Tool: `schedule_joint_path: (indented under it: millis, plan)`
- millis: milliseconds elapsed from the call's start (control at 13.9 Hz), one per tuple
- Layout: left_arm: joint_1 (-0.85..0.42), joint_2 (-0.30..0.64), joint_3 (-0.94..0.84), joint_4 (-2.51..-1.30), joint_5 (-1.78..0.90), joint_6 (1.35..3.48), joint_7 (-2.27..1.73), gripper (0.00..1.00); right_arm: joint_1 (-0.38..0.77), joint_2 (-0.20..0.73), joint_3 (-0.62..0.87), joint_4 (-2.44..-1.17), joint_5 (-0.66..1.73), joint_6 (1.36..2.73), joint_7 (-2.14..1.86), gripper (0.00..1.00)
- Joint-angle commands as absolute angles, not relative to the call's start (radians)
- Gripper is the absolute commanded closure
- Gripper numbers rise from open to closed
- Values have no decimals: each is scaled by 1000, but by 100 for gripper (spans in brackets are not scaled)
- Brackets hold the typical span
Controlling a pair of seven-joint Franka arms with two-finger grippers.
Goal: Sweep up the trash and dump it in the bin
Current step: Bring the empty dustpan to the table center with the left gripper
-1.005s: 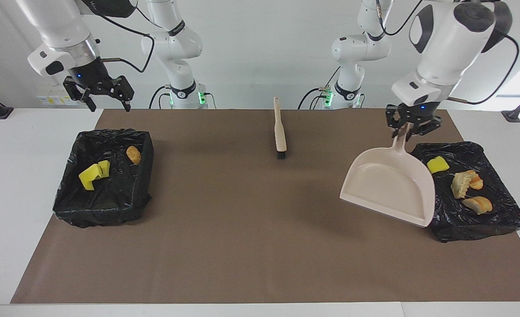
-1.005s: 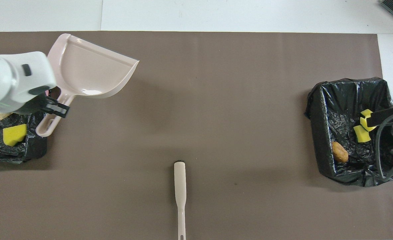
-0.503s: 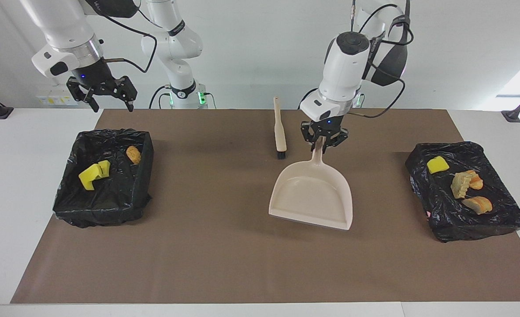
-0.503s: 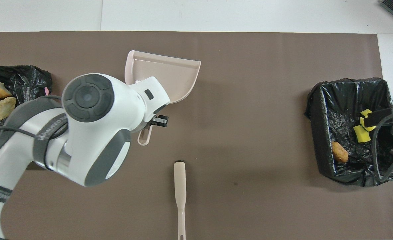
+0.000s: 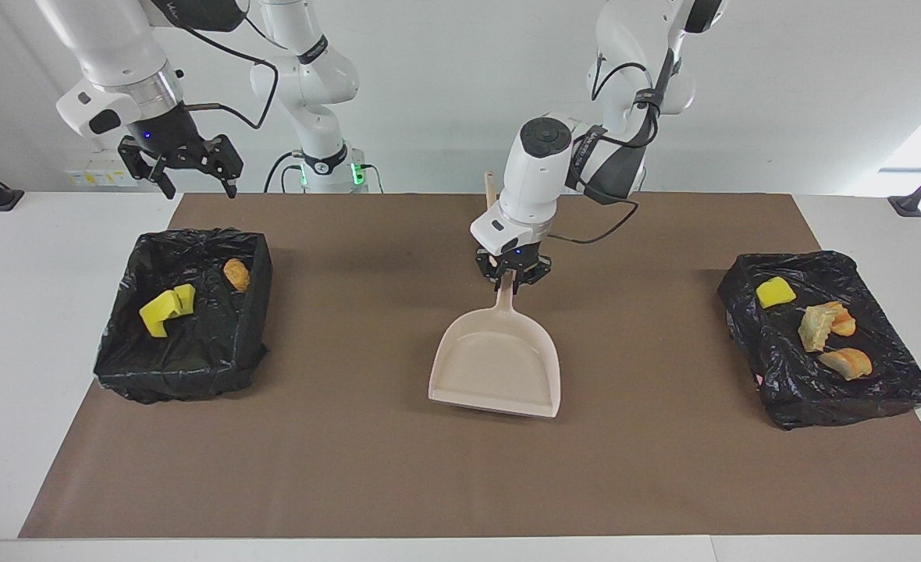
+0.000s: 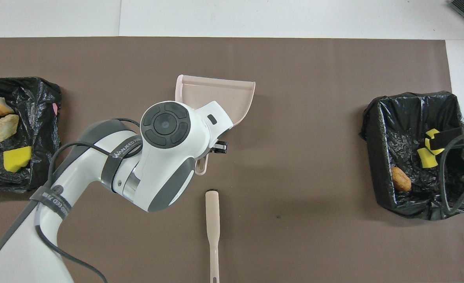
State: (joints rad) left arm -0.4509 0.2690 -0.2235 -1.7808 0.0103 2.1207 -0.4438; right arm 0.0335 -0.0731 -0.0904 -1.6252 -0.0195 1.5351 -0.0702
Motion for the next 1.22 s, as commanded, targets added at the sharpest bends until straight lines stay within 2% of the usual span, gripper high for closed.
schedule_joint_path:
  millis: [0, 215, 790, 862, 1005, 1149]
  plan:
    - [-488, 294, -201, -1786, 2, 2163, -446, 100, 28, -91, -87, -1646, 0, 1537, -51, 0]
    - [-479, 308, -201, -1812, 2, 2220, -446, 100, 28, -91, -87, -1646, 0, 1537, -51, 0]
    - [-488, 336, -199, -1819, 5, 2206, -563, 100, 28, -91, -87, -1646, 0, 1537, -51, 0]
    - [-486, 337, -201, -1819, 5, 2218, -627, 90, 28, -92, -87, -1646, 0, 1537, -51, 0]
    - [-488, 337, -199, -1819, 9, 2226, -681, 0, 28, -91, -87, -1646, 0, 1537, -51, 0]
    - [-485, 337, -199, -1815, 14, 2229, -680, 0, 28, -91, -87, -1646, 0, 1537, -51, 0]
